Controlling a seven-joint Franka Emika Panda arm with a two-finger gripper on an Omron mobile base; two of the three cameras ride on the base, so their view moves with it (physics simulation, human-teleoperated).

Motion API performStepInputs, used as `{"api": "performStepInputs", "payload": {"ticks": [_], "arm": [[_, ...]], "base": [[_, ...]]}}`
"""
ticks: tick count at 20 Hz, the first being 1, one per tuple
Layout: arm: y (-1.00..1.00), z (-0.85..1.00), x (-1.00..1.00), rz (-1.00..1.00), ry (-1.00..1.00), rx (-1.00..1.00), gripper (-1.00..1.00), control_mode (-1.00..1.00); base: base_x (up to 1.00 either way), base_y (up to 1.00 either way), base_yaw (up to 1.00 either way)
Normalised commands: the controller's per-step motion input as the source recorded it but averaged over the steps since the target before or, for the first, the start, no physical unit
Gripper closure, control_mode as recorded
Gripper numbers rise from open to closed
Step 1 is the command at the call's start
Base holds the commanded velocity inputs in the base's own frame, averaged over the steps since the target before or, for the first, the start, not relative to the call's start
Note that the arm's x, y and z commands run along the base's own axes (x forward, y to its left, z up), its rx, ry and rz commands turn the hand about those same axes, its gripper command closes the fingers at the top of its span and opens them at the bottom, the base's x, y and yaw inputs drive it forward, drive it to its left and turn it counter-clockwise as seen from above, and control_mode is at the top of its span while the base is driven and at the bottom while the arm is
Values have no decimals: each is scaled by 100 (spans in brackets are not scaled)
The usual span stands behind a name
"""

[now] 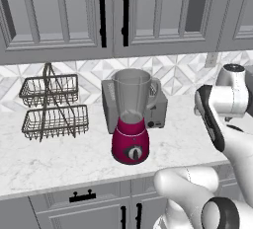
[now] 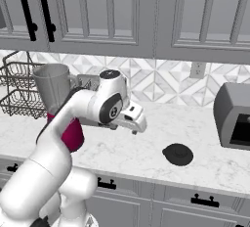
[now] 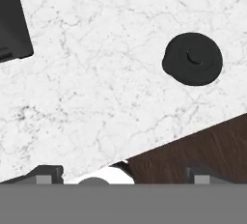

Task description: Close the lid blender by securely placing the lid on top.

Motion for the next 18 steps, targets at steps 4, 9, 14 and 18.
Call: {"api": "performStepInputs", "payload": {"ticks": [4,9,14,18], "arm": [[-100,-39,2,-9,5,4,-100,-100],[-100,-38,32,-2,10,13,-100,-100],[-90,-52,49,0,12,10,-100,-100],[-47,-44,43,0,5,4,-100,-100]], "base": [[0,0,0],[0,0,0],[0,0,0],[0,0,0]]}}
